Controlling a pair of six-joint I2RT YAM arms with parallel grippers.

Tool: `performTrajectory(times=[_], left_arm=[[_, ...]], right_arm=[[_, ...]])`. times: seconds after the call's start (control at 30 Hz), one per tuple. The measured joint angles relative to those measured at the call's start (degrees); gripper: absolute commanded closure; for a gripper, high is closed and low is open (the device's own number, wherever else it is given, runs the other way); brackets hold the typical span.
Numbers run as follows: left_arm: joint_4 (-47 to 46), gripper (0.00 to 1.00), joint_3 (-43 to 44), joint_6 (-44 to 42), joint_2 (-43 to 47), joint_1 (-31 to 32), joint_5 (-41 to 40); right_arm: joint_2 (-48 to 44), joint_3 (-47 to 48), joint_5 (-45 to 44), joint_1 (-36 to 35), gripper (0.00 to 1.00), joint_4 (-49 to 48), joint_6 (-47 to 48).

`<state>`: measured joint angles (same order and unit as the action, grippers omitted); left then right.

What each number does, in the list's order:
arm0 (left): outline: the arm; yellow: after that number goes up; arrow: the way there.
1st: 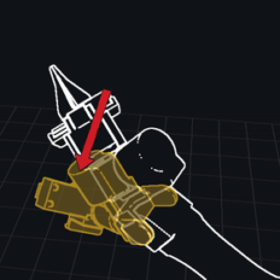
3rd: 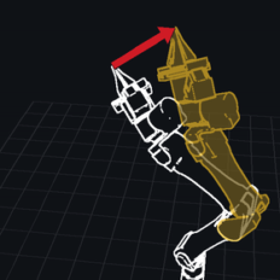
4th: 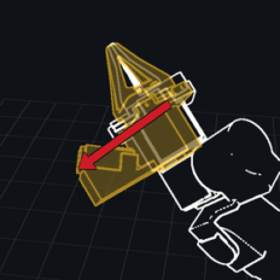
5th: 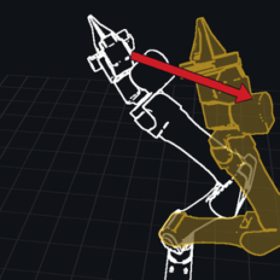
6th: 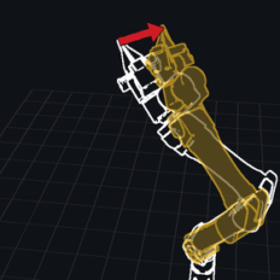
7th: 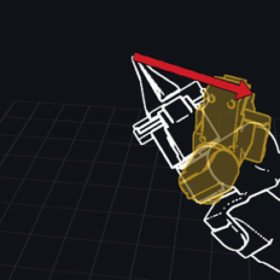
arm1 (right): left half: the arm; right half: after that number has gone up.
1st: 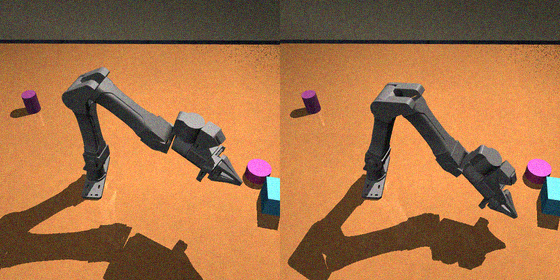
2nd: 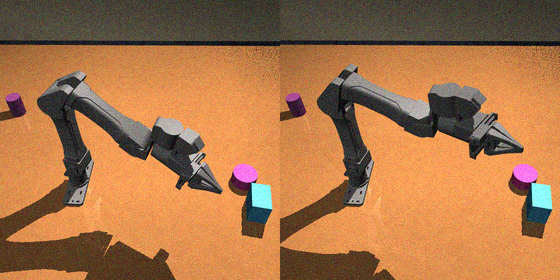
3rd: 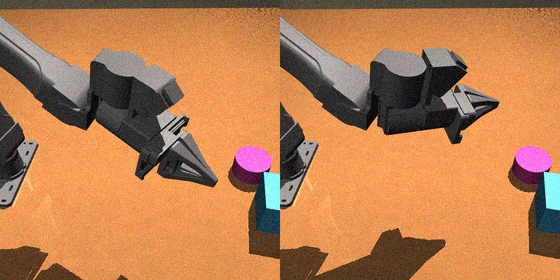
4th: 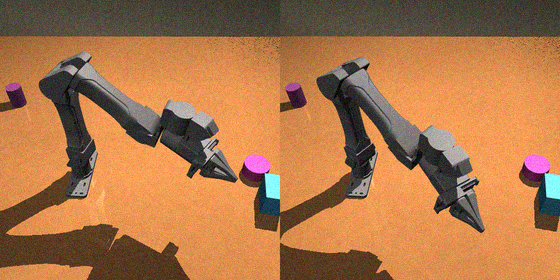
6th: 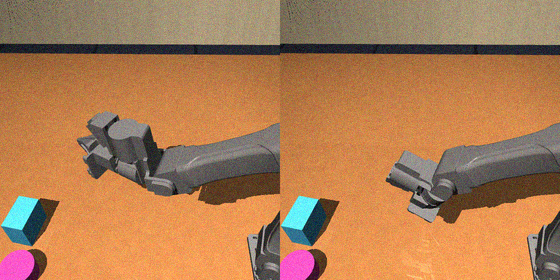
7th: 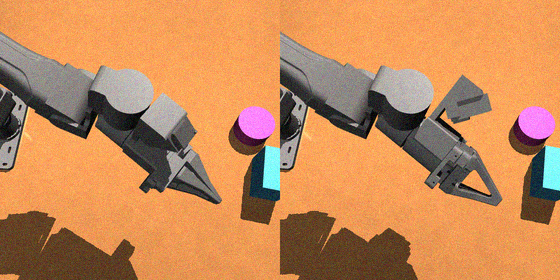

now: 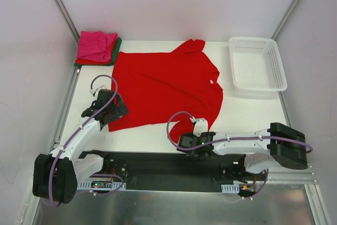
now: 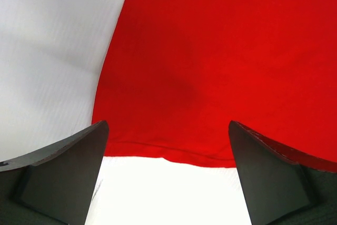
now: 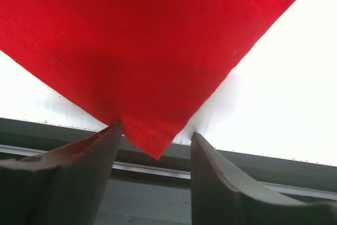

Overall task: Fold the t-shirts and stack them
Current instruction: Grap the side of the flattened tshirt closest away from the robot with both arms

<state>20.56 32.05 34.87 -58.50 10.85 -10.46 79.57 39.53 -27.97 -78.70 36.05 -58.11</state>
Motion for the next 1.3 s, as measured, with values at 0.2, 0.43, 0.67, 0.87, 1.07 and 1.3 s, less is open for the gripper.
performTrajectory(times=[0.2, 0.43, 0.67, 0.87, 1.07, 1.3], left_arm=[[-0.2, 0.02, 0.0, 0.0, 0.0, 0.0, 0.0], [-0.2, 0.02, 0.0, -0.2, 0.0, 0.0, 0.0], [-0.2, 0.03, 0.0, -0.6, 0.0, 0.0, 0.0], [0.0, 0.04, 0.0, -1.1, 0.0, 0.0, -0.1], [2.8, 0.04, 0.0, -0.9, 0.3, 0.0, -1.7], [4.9, 0.18, -3.1, 2.4, 3.0, 0.0, -2.0]], right_arm=[[0.0, 0.0, 0.1, 0.3, 0.6, 0.1, 0.3], [0.0, 0.0, 0.0, 0.5, 0.74, 0.4, 0.8], [0.2, 0.0, -0.2, 0.5, 0.86, 0.4, 1.4], [0.3, 0.1, -0.3, 0.5, 0.99, 0.8, 2.1], [0.7, 0.4, -0.2, 0.9, 0.99, 0.8, 3.3], [0.6, 0.4, 0.6, 1.5, 0.99, 0.3, 5.6]])
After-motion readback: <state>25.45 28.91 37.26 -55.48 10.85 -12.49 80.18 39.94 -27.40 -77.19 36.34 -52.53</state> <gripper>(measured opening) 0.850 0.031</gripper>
